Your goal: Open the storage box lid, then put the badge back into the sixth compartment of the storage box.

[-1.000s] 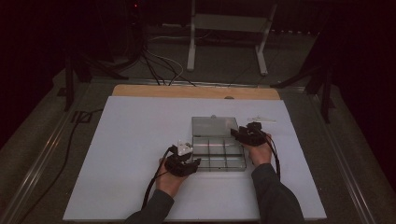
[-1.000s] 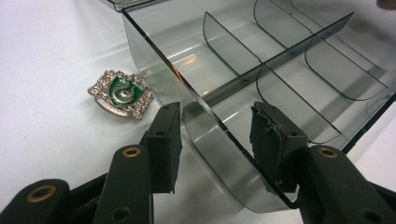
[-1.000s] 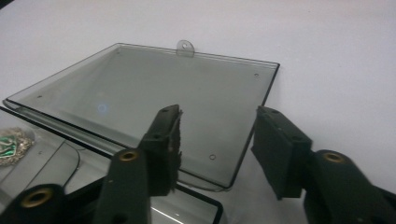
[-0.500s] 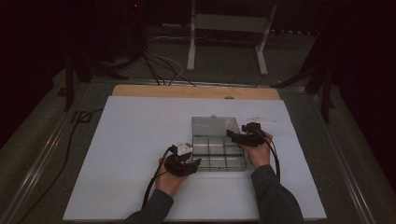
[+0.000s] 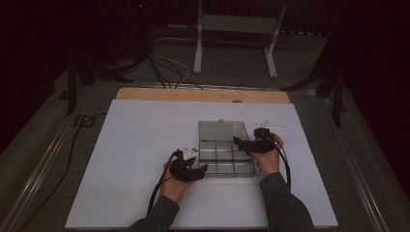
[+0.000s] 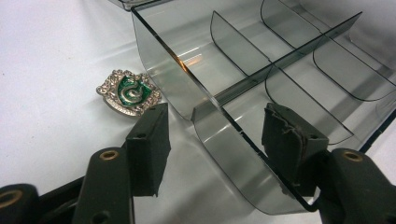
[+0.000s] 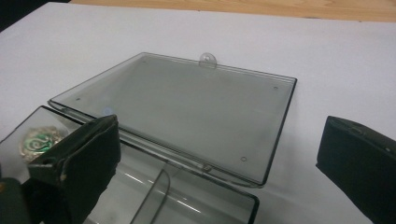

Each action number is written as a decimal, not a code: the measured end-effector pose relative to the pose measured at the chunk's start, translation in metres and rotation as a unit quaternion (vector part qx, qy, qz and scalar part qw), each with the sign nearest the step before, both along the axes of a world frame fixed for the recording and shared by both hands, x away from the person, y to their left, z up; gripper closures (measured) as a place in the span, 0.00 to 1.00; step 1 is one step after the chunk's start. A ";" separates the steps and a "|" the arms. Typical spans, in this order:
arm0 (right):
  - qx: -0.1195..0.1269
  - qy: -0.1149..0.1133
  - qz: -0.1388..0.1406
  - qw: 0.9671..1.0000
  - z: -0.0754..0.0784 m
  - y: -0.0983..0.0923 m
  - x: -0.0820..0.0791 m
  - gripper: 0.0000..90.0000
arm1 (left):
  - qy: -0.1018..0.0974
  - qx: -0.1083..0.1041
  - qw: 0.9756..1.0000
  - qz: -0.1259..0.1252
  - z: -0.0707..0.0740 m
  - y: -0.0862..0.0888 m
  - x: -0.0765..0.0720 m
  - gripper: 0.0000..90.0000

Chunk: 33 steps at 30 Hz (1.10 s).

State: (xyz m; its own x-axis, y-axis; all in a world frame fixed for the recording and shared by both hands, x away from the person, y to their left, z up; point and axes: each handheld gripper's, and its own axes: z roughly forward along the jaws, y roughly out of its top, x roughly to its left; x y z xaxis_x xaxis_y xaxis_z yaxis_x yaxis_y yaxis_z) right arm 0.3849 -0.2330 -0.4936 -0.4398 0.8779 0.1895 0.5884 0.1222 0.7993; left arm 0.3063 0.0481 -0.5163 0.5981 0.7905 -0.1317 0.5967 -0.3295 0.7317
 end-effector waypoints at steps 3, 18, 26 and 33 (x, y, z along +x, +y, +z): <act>0.000 -0.003 0.003 1.000 0.001 0.001 -0.002 0.00 | -0.001 0.002 1.000 0.001 0.000 0.000 0.000 0.47; 0.000 -0.017 0.012 1.000 0.008 0.004 -0.011 0.00 | -0.019 0.016 1.000 0.013 0.003 0.000 -0.001 0.39; 0.000 -0.028 0.014 1.000 0.014 0.000 -0.019 0.00 | -0.048 0.001 0.998 0.027 0.015 0.009 -0.001 0.31; 0.000 -0.046 0.017 0.999 0.016 -0.008 -0.031 0.00 | -0.064 -0.007 0.997 0.042 0.028 0.023 0.003 0.16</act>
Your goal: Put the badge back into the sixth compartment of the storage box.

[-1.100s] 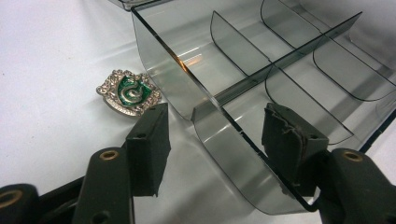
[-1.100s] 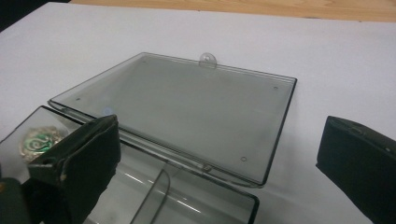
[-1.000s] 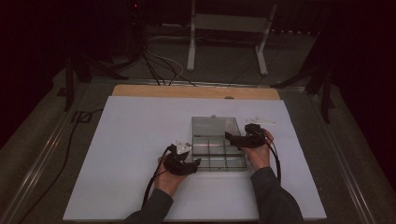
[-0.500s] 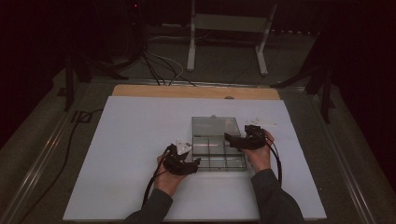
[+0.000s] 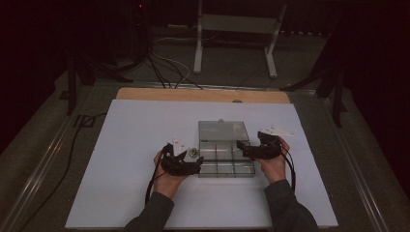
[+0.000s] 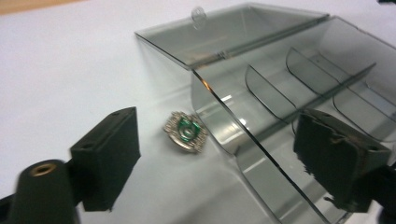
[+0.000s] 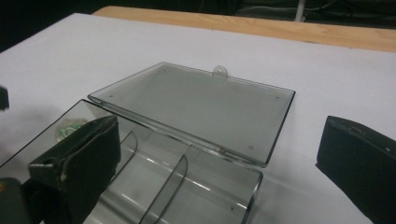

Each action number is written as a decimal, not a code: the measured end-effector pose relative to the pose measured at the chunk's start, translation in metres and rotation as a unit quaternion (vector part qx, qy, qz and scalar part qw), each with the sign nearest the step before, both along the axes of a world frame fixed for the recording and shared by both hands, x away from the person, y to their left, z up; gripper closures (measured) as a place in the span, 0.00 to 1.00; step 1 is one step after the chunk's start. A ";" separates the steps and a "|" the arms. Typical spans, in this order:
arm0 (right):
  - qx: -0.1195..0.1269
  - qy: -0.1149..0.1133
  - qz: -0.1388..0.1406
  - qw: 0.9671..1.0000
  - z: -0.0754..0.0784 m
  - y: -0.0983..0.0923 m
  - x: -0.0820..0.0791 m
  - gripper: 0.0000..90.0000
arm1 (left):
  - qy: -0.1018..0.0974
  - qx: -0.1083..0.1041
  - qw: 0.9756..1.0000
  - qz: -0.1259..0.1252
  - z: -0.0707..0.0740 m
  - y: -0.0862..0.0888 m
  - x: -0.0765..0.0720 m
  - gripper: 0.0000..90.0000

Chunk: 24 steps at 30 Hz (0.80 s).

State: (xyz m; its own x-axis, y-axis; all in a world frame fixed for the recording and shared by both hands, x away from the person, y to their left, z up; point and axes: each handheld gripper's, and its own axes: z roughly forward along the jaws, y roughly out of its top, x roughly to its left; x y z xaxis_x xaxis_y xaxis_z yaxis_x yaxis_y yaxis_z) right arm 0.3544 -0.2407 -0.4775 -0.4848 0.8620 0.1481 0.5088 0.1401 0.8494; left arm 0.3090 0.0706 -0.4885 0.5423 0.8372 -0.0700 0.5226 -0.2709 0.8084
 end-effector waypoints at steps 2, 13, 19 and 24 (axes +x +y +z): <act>0.002 -0.006 0.002 1.000 0.001 -0.003 -0.004 0.00 | -0.006 -0.002 1.000 -0.004 0.004 0.004 0.001 0.08; 0.004 -0.044 0.018 0.999 0.007 -0.017 -0.031 0.00 | -0.042 -0.031 0.999 -0.012 0.018 0.023 0.002 0.01; 0.005 -0.054 0.025 0.998 0.004 -0.025 -0.046 0.00 | -0.042 -0.037 0.998 -0.007 0.020 0.031 0.005 0.01; 0.010 -0.062 0.019 0.998 0.003 -0.036 -0.059 0.00 | -0.040 -0.037 0.998 -0.013 0.019 0.032 0.007 0.01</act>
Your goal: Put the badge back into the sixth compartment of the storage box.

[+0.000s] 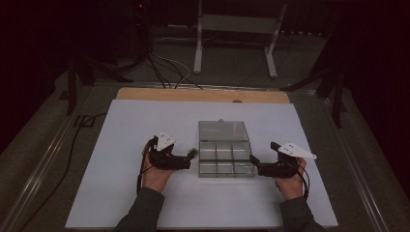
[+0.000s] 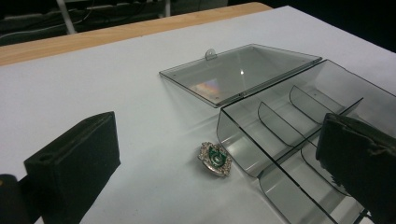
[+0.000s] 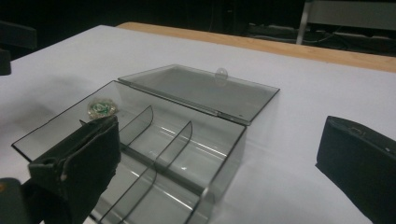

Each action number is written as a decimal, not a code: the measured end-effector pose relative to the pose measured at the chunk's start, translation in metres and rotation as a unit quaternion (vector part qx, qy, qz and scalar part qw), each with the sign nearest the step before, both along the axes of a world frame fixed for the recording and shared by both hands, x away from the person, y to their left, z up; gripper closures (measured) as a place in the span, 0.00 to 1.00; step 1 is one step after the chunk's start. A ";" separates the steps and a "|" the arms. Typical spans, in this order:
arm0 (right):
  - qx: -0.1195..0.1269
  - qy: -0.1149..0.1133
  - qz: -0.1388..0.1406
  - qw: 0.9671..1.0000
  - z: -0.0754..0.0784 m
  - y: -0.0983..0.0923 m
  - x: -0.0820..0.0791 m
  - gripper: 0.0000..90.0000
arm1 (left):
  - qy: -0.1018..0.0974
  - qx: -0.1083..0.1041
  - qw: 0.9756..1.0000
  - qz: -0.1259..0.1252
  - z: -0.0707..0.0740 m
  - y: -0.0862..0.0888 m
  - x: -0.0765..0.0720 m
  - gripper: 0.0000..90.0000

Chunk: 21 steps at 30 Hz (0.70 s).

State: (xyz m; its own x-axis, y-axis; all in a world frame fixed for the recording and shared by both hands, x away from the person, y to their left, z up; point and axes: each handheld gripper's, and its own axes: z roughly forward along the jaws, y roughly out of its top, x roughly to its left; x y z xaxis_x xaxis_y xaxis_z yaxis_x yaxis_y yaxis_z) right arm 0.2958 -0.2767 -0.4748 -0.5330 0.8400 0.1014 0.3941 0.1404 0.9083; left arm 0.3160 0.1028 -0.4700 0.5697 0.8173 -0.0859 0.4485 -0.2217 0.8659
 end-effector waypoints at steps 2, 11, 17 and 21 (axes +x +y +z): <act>0.005 -0.004 -0.001 1.000 0.000 -0.003 -0.003 0.00 | 0.001 0.002 1.000 -0.002 0.000 0.000 0.000 0.01; 0.025 -0.013 -0.005 1.000 -0.001 -0.010 -0.016 0.00 | 0.018 0.011 1.000 -0.007 -0.006 0.000 0.005 0.02; 0.030 -0.013 -0.008 0.999 -0.001 -0.012 -0.017 0.00 | 0.038 0.018 0.999 -0.016 -0.011 0.000 0.010 0.14; 0.033 -0.013 -0.009 0.999 0.000 -0.013 -0.017 0.00 | 0.056 0.022 0.998 -0.019 -0.018 -0.004 0.016 0.19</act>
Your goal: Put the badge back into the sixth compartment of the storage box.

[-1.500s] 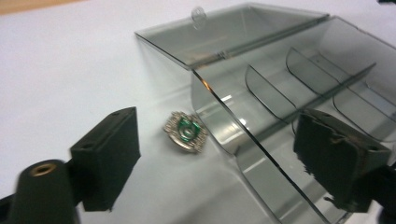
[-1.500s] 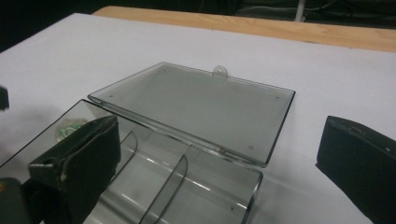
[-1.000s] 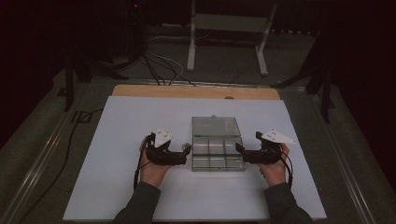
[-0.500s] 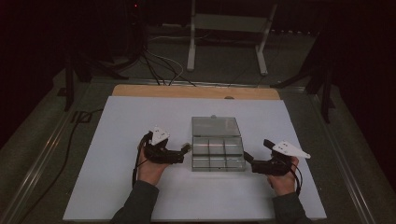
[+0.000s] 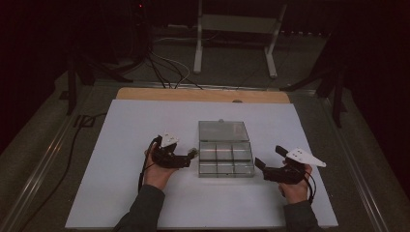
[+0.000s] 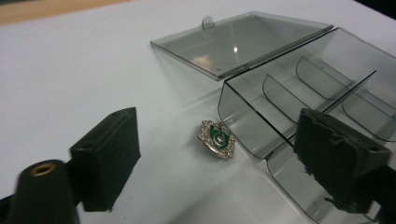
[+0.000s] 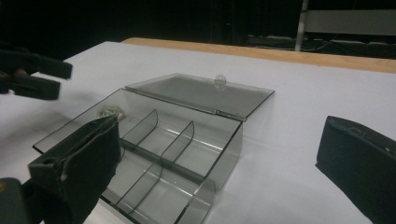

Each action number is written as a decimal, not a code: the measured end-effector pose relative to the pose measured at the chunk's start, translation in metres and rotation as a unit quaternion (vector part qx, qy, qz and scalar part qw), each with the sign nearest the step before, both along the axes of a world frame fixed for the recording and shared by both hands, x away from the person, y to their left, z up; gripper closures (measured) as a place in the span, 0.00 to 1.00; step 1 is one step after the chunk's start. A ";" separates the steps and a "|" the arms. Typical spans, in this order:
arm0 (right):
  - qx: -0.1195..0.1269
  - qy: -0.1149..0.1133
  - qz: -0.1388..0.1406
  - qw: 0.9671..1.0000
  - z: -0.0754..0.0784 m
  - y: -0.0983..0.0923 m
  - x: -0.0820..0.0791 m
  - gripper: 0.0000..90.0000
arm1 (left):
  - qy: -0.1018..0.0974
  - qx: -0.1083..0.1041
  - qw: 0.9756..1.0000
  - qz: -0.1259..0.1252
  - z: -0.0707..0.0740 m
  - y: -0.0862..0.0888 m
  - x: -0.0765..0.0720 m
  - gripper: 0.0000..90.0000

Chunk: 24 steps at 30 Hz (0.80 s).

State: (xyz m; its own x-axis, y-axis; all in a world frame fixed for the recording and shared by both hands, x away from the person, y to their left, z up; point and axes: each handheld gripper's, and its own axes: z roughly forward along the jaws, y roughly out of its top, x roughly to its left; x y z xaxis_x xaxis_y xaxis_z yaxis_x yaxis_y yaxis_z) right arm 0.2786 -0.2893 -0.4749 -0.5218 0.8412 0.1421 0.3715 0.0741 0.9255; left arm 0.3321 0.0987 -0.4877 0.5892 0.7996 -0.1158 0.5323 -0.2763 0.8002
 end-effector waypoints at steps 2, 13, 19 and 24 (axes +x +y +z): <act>0.002 -0.002 -0.002 1.000 0.001 -0.001 0.000 0.00 | 0.007 0.003 1.000 -0.001 -0.004 -0.003 0.004 0.21; 0.004 0.001 -0.014 1.000 -0.001 -0.006 0.000 0.00 | 0.047 0.008 0.999 -0.007 -0.019 -0.013 0.025 0.60; 0.004 0.001 -0.015 1.000 -0.002 -0.006 0.000 0.00 | 0.076 0.005 0.997 -0.003 -0.031 -0.015 0.033 0.69; 0.000 0.004 -0.016 1.000 -0.004 -0.005 0.001 0.00 | 0.084 -0.014 0.996 -0.004 -0.031 -0.015 0.033 0.79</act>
